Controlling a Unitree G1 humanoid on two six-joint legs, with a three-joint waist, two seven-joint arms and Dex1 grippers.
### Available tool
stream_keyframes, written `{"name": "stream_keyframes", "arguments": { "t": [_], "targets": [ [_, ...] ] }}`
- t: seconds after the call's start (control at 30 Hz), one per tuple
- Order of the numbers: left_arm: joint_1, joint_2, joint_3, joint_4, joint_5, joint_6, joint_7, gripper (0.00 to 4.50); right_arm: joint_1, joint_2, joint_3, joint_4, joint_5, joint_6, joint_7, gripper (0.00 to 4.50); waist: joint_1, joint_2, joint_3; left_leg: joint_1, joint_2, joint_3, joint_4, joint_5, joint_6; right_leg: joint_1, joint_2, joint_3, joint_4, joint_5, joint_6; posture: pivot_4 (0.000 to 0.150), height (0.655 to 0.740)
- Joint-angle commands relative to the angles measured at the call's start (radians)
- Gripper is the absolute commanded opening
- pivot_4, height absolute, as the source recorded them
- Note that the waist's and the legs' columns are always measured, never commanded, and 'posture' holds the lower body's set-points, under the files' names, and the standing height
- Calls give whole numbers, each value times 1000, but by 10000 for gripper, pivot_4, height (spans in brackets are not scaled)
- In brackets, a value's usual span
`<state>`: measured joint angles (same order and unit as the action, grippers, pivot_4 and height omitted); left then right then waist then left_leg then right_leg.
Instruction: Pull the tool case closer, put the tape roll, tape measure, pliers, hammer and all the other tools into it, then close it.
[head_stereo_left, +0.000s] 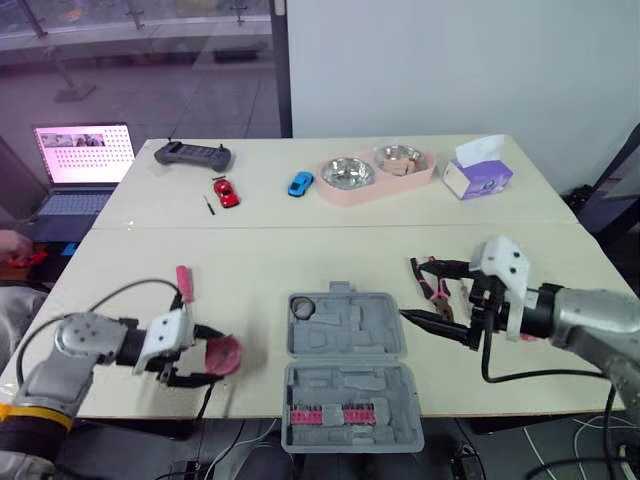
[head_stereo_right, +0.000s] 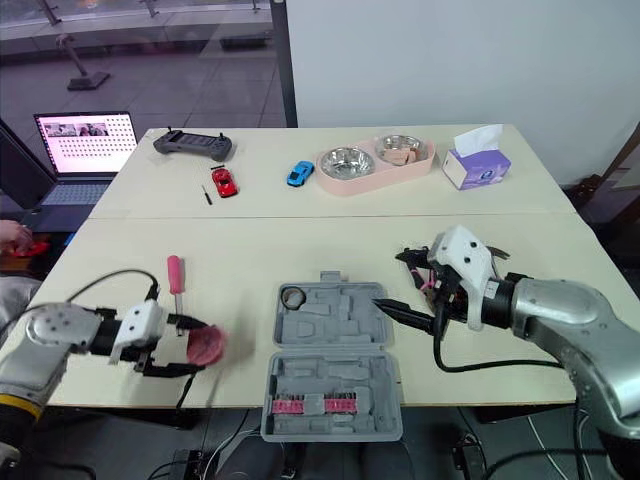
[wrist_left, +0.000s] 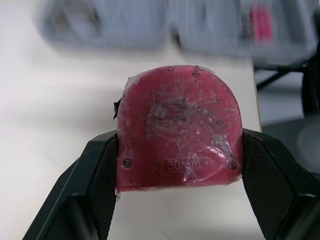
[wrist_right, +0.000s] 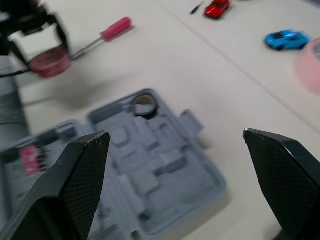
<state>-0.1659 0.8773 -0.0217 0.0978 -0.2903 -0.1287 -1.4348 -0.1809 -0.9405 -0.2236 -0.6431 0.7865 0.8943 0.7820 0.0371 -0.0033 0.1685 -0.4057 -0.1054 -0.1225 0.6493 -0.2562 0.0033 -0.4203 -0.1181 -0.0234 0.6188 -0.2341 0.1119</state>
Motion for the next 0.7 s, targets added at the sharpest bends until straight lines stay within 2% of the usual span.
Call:
{"name": "stream_keyframes", "arguments": {
  "t": [0.03,0.13,0.2,0.27,0.33,0.43,0.57,0.7],
  "targets": [
    [-41,-13,-10,-144,-54,97,29,29274,-139,14,71,3,209,291,-102,45000,-4,0,0,0,0,0,0,0,0,0,0,0,0,0,0,1500,7400],
    [-74,-52,-40,-210,-38,144,73,29274,-258,114,102,89,413,499,-248,45000,-11,0,0,0,1,0,-1,0,0,-1,0,1,1,0,0,1500,7400],
    [-92,-85,-69,-258,-29,173,106,29274,-311,167,157,203,630,570,-407,45000,-17,0,0,0,1,0,-1,0,0,-1,0,1,1,0,0,1500,7400],
    [-108,-113,-95,-295,-18,194,133,29274,-329,136,274,307,949,467,-647,45000,-22,0,0,-1,0,0,-1,0,0,-1,0,1,1,1,0,1500,7400],
    [-120,-137,-120,-322,-7,209,157,29274,-337,134,372,362,1148,356,-816,45000,-25,-1,0,-1,0,0,-1,0,0,-1,-1,1,0,1,0,1500,7400],
    [-134,-164,-152,-360,6,229,187,29274,-324,232,407,402,1186,281,-941,45000,-29,-1,0,-1,0,0,-1,0,1,0,-1,1,0,1,0,1500,7400],
    [-143,-181,-178,-405,8,273,215,29274,-309,372,366,428,1186,235,-1078,45000,-32,-1,0,0,0,0,-1,1,0,-2,1,1,3,1,0,1500,7400],
    [-150,-194,-190,-440,2,308,239,29274,-307,418,356,427,1186,248,-1140,45000,-28,-1,0,0,0,0,0,2,-1,-4,3,1,7,1,0,1500,7400]
  ]
}}
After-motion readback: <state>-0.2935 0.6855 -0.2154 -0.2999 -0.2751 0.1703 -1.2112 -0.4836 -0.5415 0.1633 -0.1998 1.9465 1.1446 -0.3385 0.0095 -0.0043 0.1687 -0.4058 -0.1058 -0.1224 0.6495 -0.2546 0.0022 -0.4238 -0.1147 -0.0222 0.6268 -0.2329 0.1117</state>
